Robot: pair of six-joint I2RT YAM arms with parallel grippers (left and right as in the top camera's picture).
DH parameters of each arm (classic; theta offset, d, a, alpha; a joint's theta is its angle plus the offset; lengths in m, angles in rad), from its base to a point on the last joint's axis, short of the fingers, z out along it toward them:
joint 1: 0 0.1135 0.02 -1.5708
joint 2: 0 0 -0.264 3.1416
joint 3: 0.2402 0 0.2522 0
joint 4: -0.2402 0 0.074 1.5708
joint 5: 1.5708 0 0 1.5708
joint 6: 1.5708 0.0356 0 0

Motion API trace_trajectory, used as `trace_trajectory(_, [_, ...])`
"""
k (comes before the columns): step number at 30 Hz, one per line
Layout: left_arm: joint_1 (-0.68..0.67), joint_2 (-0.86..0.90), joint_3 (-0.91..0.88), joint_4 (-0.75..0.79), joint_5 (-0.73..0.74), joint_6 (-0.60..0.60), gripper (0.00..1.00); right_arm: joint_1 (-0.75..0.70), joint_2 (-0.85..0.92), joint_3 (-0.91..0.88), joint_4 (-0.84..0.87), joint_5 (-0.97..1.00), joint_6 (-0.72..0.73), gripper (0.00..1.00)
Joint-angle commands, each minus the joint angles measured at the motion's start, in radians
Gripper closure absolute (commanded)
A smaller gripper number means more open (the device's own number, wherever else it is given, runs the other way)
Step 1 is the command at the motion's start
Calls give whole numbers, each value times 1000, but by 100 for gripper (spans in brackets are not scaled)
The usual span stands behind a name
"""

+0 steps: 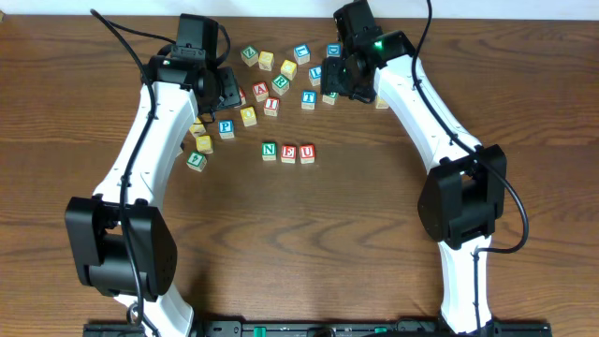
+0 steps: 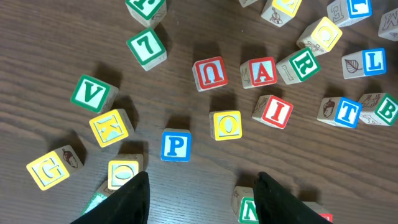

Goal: Spell out NEURIPS
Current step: 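Move the left gripper toward the green R block at upper left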

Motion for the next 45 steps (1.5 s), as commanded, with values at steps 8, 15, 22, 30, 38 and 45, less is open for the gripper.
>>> trace_trajectory(8, [27, 5, 23, 9, -62, 95, 47, 17, -23, 27, 34, 51, 3, 36])
trace_trajectory(15, [28, 5, 23, 10, -62, 95, 47, 17, -23, 26, 48, 71, 3, 36])
trace_trajectory(22, [27, 7, 23, 65, -42, 85, 47, 17, -23, 24, 72, 80, 3, 36])
trace_trajectory(30, [-44, 79, 23, 304, 48, 222, 47, 1, -23, 24, 75, 80, 3, 35])
trace_trajectory(38, [-137, 223, 95, 360, 54, 298, 47, -64, -23, 24, 11, 80, 3, 21])
trace_trajectory(45, [-186, 327, 189, 329, 54, 402, 47, -118, -23, 24, -61, 80, 3, 9])
